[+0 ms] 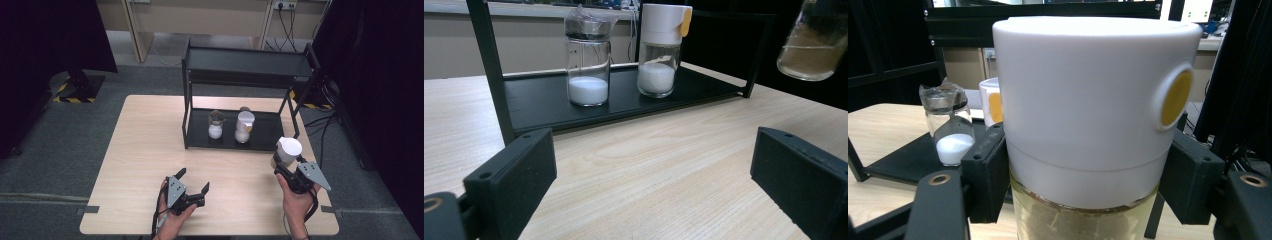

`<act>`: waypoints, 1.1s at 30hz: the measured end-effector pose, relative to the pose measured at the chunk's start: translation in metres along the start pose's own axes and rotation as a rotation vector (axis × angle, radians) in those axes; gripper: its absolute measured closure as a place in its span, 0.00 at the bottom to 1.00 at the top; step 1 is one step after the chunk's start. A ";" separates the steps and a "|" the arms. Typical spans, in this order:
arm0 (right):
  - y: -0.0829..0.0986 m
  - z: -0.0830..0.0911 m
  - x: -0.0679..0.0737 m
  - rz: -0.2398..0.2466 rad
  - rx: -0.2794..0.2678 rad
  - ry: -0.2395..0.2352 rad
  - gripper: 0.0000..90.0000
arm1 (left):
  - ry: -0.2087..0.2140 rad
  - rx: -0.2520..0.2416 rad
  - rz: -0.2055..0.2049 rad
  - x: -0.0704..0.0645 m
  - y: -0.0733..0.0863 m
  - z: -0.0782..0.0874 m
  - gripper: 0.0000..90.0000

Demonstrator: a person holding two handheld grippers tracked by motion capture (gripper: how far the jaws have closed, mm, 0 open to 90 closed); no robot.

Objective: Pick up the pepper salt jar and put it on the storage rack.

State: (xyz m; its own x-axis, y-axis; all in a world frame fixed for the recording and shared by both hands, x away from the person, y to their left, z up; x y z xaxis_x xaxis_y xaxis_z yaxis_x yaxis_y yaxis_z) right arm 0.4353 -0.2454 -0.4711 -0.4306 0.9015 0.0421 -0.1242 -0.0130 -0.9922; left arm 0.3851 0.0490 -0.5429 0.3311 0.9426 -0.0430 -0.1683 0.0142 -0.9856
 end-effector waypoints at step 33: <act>-0.011 -0.040 -0.011 -0.009 0.009 0.020 0.34 | 0.002 -0.002 -0.003 0.000 0.000 0.000 0.04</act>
State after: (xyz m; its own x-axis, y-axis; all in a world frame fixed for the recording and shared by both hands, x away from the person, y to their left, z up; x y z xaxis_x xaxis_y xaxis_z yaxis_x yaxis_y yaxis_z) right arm 0.4774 -0.2380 -0.4656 -0.4115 0.9101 0.0488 -0.1359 -0.0083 -0.9907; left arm 0.3848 0.0488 -0.5428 0.3333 0.9420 -0.0402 -0.1657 0.0165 -0.9860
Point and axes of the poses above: each handheld gripper's, and its own axes: z roughly backward along the jaws, y roughly out of its underside, x roughly to its left, the point moved 9 cm from there along -z, roughly forward along the jaws, and after that the axes turned 13 degrees about -y, right-handed, at the moved point
